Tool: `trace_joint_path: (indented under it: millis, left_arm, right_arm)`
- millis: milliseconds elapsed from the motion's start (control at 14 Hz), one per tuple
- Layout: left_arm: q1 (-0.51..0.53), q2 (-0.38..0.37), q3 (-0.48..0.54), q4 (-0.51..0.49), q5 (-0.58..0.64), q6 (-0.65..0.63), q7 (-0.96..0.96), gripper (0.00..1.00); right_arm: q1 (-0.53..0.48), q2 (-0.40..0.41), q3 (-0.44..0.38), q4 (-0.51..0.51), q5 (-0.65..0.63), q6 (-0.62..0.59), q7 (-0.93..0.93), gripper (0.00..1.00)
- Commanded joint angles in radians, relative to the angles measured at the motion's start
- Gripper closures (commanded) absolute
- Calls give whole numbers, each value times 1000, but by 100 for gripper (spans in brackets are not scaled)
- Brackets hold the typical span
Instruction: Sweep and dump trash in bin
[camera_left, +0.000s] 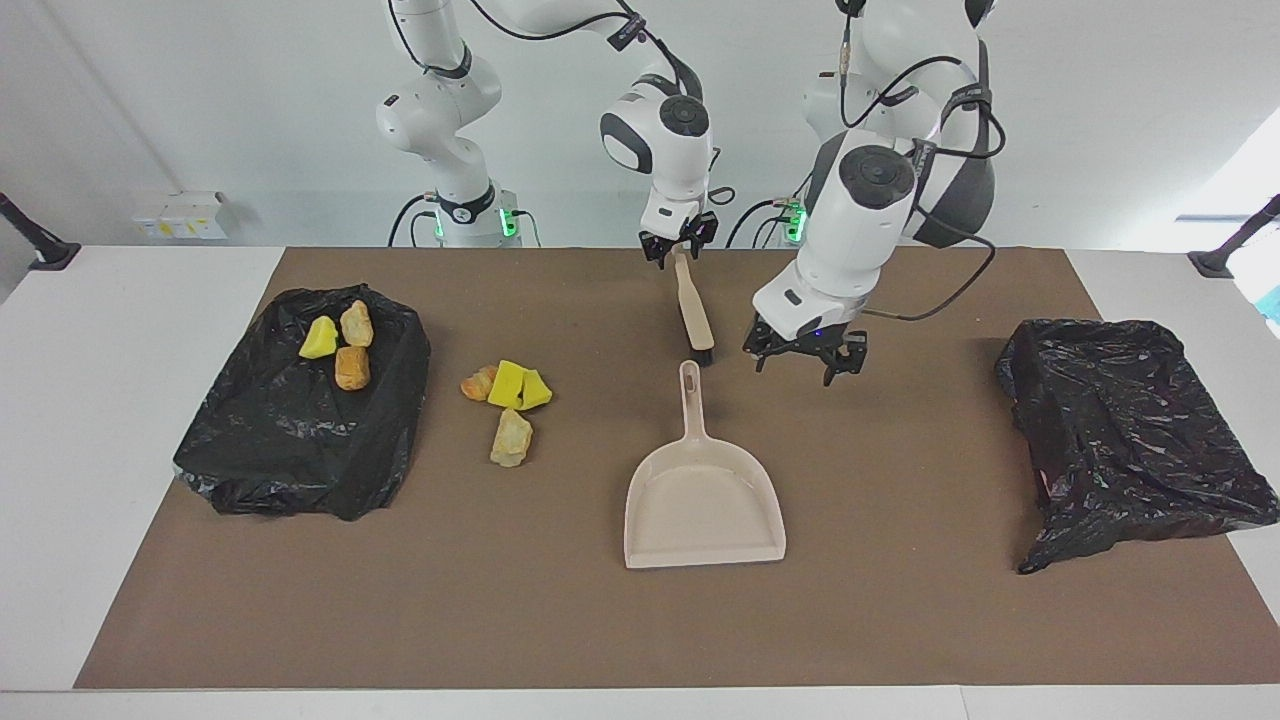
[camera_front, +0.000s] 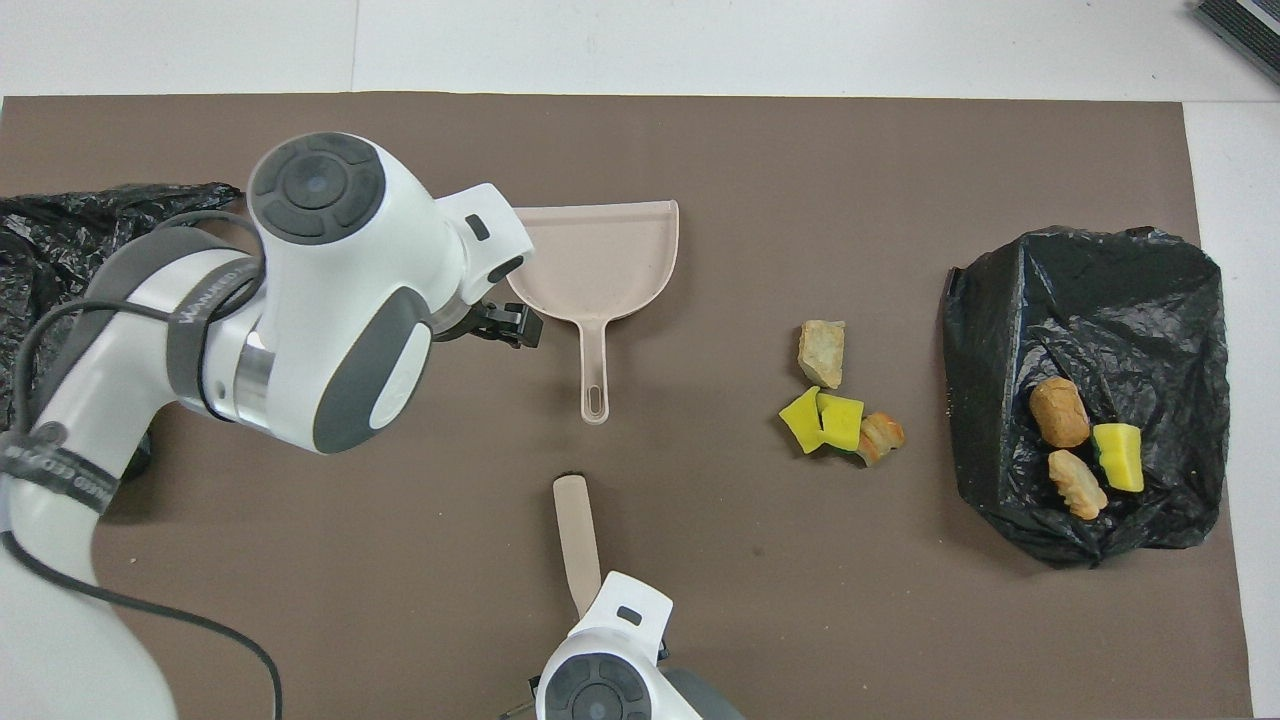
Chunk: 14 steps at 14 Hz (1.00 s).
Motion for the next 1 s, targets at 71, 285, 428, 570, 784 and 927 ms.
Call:
trace_joint_path:
  millis: [71, 285, 428, 570, 784, 927]
  left_arm:
    - [-83, 82, 14, 44, -9, 79, -148, 0]
    - [-135, 88, 16, 22, -34, 162, -233, 0]
    - [-139, 88, 14, -7, -34, 170, -233, 0]
    - [-142, 84, 14, -32, -34, 179, -237, 0]
    - [-163, 122, 16, -32, -32, 203, -260, 0]
    - [-163, 130, 14, -30, -40, 214, -286, 5]
  right_arm:
    - [4, -12, -3, 0, 24, 3, 74, 100]
    - [-10, -35, -8, 23, 22, -57, 68, 100]
    - [-39, -87, -11, 32, 22, -144, 48, 100]
    - [-85, -163, -12, 29, 16, -267, 29, 100]
    - [-184, -280, -12, 20, -21, -430, -23, 100]
    - [-232, -314, -12, 20, -73, -479, -12, 100]
